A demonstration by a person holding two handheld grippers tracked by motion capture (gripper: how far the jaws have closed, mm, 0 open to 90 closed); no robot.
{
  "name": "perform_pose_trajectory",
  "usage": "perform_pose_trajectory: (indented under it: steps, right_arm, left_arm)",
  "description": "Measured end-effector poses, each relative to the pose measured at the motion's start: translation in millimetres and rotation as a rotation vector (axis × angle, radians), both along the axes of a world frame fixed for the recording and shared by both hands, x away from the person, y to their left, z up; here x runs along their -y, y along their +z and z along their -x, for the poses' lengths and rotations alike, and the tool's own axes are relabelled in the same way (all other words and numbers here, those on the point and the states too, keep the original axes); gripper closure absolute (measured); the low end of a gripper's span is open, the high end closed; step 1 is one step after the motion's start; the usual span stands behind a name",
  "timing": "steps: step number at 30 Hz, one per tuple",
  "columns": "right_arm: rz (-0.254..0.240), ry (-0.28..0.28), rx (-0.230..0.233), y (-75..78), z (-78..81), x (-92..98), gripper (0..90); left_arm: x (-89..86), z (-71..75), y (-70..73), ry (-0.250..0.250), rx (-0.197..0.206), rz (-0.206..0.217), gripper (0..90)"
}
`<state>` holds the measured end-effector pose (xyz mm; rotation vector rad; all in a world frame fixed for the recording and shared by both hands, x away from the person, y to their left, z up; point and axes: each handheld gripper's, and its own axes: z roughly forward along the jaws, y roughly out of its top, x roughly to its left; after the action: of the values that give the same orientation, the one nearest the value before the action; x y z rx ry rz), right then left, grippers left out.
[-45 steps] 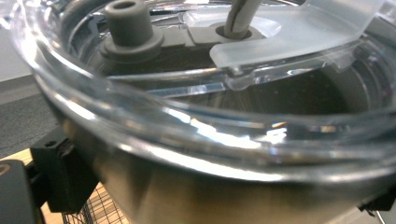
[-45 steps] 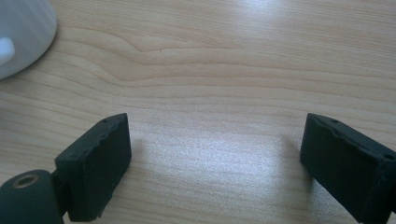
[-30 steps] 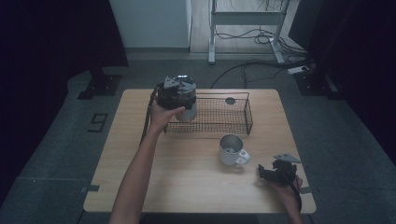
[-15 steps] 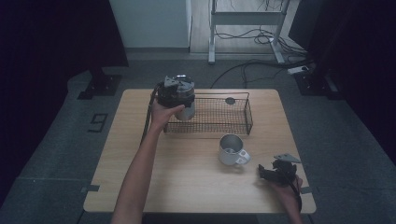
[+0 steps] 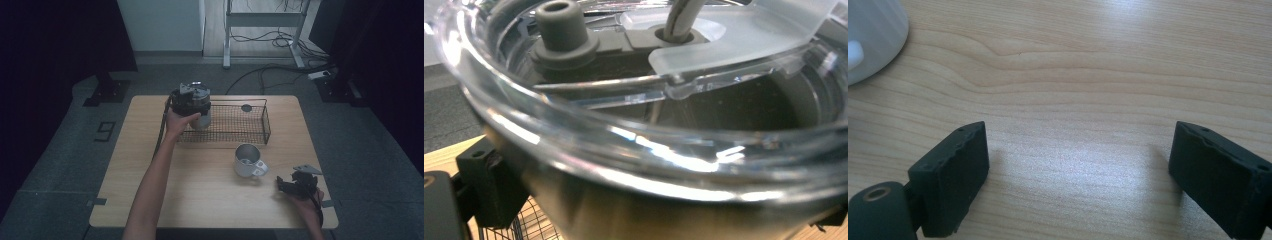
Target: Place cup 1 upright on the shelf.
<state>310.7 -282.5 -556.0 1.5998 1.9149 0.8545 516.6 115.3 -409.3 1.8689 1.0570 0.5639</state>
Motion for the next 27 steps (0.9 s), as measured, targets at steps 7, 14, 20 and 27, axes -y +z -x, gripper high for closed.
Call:
perform_pose_trajectory:
  steps: [7,14,20,27]
  right_arm:
    - [0.0,0.001,0.0,0.0,0.0,0.1,9.0]
    - [0.001,0.0,0.0,0.0,0.0,-0.1,9.0]
    - [0.0,0.0,0.0,0.0,0.0,0.1,9.2]
    - [0.0,0.0,0.0,0.0,0.0,0.2,9.1]
  left_arm:
    - [0.2,-3.1,-3.9,0.005,-0.003,-0.002,4.3]
    - [1.4,-8.2,-11.1,0.017,-0.021,-0.003,4.3]
    - [2.1,-12.0,-20.5,0.025,-0.042,-0.012,4.3]
    - [1.8,-14.7,-31.6,0.038,-0.066,-0.014,4.3]
